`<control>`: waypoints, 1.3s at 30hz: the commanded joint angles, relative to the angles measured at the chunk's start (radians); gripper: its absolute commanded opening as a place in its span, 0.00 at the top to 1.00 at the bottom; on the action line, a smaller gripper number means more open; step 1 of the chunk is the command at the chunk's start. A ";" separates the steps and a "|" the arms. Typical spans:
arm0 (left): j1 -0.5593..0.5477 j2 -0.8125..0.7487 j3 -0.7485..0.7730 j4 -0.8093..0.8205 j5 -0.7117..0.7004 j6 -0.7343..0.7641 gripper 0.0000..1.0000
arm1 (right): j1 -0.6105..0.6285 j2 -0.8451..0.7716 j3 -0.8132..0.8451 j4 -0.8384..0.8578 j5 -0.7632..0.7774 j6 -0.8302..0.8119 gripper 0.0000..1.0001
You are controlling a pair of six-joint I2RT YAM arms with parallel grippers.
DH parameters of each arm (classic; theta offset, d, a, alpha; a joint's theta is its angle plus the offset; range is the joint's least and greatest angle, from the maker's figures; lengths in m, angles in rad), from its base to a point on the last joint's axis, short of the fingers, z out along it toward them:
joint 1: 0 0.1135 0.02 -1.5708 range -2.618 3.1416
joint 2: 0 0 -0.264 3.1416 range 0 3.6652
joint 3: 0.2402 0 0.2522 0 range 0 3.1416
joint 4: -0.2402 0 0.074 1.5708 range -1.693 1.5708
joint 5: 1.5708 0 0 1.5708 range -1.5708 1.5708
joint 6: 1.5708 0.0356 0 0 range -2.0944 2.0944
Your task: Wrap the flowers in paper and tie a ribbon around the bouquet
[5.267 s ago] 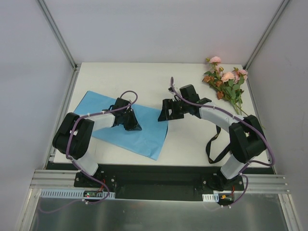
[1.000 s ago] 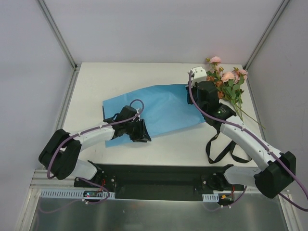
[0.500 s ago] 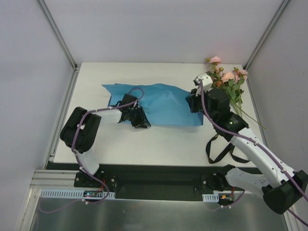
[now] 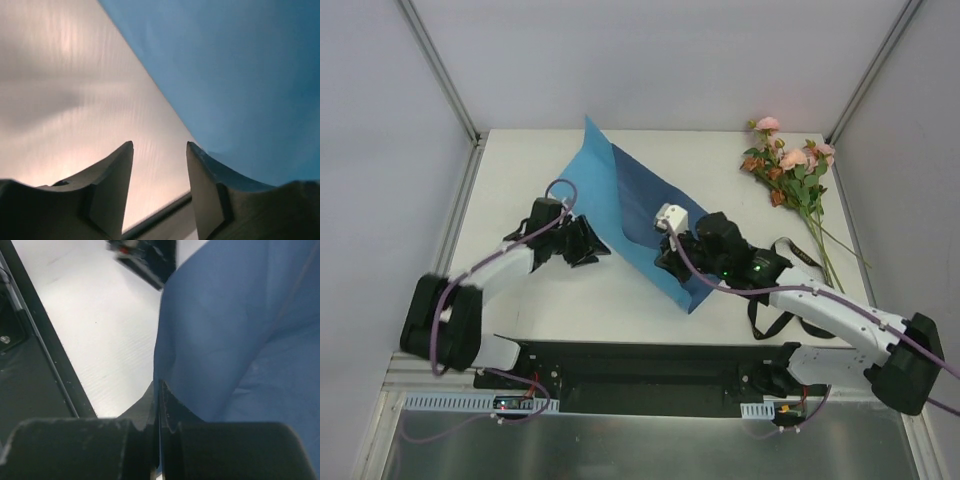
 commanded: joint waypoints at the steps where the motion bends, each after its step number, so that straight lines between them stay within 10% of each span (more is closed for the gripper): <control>1: 0.091 -0.450 -0.245 -0.135 0.086 -0.008 0.50 | 0.148 0.098 0.019 0.108 0.172 -0.054 1.00; 6: 0.257 -0.835 -0.097 -0.554 0.099 0.153 0.43 | 0.363 0.245 0.046 0.212 0.467 -0.161 1.00; 14: 0.283 -0.726 0.322 -0.787 -0.044 0.237 0.36 | 0.651 0.522 0.257 0.149 0.568 -0.365 0.99; 20: 0.283 -0.647 0.245 -0.771 -0.013 0.216 0.27 | 0.531 0.415 0.170 0.230 0.493 -0.217 1.00; 28: 0.243 -0.609 -0.139 -0.546 -0.206 0.036 0.72 | 0.333 0.206 0.040 0.303 0.571 -0.048 1.00; 39: -0.008 -0.089 -0.126 -0.242 -0.360 -0.126 0.76 | 0.273 0.086 0.000 0.341 0.602 0.050 1.00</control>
